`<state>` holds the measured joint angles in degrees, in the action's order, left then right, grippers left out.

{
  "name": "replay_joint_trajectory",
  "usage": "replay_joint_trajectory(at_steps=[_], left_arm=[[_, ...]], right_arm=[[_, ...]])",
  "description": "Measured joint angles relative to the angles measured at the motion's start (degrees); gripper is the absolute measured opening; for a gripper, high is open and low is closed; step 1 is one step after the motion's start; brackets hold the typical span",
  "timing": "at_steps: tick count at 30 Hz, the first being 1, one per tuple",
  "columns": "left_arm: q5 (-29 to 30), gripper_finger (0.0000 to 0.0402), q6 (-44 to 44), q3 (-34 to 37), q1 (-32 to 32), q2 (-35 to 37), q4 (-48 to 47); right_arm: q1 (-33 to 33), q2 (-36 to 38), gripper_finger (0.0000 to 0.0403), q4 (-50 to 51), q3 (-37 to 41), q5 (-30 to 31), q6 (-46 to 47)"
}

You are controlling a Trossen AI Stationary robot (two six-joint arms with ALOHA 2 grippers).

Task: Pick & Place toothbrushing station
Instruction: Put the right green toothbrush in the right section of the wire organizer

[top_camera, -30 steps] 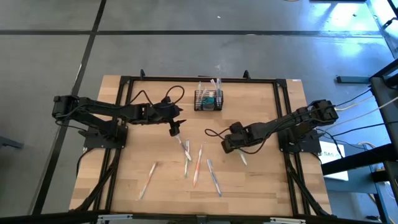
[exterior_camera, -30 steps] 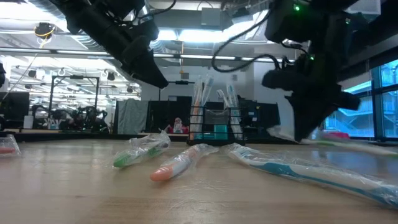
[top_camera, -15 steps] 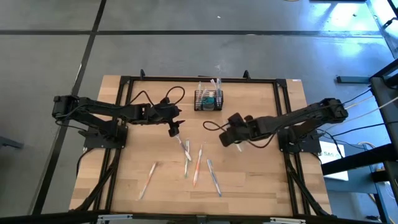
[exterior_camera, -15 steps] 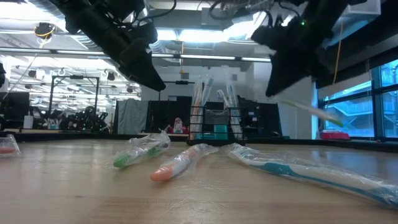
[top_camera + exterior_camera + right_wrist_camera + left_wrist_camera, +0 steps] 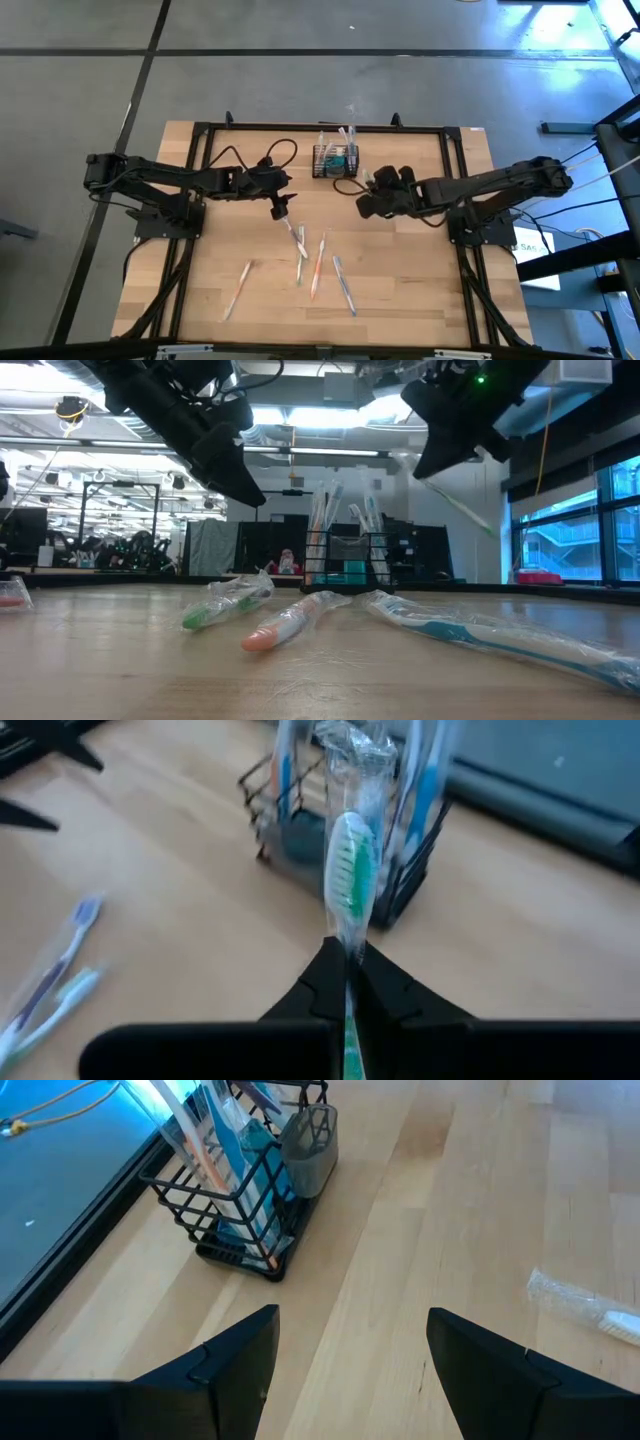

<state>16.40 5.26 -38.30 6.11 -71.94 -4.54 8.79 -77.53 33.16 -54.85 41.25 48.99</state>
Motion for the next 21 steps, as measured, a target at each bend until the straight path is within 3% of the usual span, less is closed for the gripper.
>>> replay_joint_trajectory(at_steps=[10,21], left_arm=[[0.0,0.0251,0.0,0.0,0.0,0.0,0.0],[0.0,0.0251,0.0,0.0,0.0,0.0,0.0]], right_arm=[[-6.2,0.1,0.0009,-12.6,0.0,3.3,-12.9],[-12.1,0.1,0.0009,-29.5,0.0,-0.8,-27.5]])
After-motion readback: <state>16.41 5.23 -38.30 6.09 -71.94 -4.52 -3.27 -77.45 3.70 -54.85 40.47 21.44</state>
